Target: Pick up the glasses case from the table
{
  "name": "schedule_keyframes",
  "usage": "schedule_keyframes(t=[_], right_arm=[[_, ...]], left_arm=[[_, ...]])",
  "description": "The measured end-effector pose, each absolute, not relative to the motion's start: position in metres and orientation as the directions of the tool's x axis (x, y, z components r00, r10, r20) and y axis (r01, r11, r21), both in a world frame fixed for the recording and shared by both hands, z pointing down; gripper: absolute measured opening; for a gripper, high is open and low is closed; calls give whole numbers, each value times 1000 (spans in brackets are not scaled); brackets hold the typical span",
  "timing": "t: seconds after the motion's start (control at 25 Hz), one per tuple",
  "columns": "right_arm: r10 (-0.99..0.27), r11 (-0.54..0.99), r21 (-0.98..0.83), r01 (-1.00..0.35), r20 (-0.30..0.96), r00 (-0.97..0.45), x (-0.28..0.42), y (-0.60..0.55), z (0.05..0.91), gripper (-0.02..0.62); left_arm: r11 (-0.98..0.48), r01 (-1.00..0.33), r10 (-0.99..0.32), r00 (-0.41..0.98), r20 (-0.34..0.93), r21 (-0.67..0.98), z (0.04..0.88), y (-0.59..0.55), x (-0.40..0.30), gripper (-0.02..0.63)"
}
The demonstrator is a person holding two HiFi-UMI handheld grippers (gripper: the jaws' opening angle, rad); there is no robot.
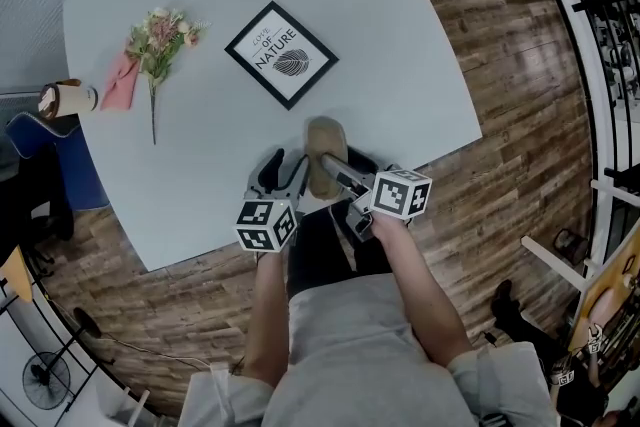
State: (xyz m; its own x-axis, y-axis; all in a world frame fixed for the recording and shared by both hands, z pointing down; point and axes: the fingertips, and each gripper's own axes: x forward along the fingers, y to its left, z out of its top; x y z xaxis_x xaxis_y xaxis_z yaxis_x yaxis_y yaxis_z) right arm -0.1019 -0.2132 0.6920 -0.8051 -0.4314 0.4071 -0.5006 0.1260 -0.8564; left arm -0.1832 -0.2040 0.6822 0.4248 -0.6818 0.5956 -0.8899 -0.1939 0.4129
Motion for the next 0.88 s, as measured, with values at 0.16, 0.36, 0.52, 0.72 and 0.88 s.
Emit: schedule_keyframes(t=[0.16, 0.36, 0.52, 0.72, 0.88], right_arm=[[-423, 138, -850, -508, 413, -806, -103, -211, 692, 279], [-429, 154, -847, -509, 407, -806, -100, -212, 688, 278], [-442, 162, -842, -514, 404, -801, -95, -212, 682, 276], [-457, 181, -834, -521, 398, -795, -86, -212, 675, 276], [-463, 203, -827, -525, 391, -795, -80, -212, 668, 275]], left_arm=[[-198, -901, -681, 410, 607, 387, 683, -200, -186, 218], [-219, -909, -677, 403, 616, 354, 681, -197, -181, 218], [-218, -912, -683, 398, 613, 349, 676, -195, -182, 218], [-218, -915, -693, 390, 606, 340, 669, -193, -178, 218], [-220, -917, -702, 386, 599, 333, 663, -190, -174, 218]])
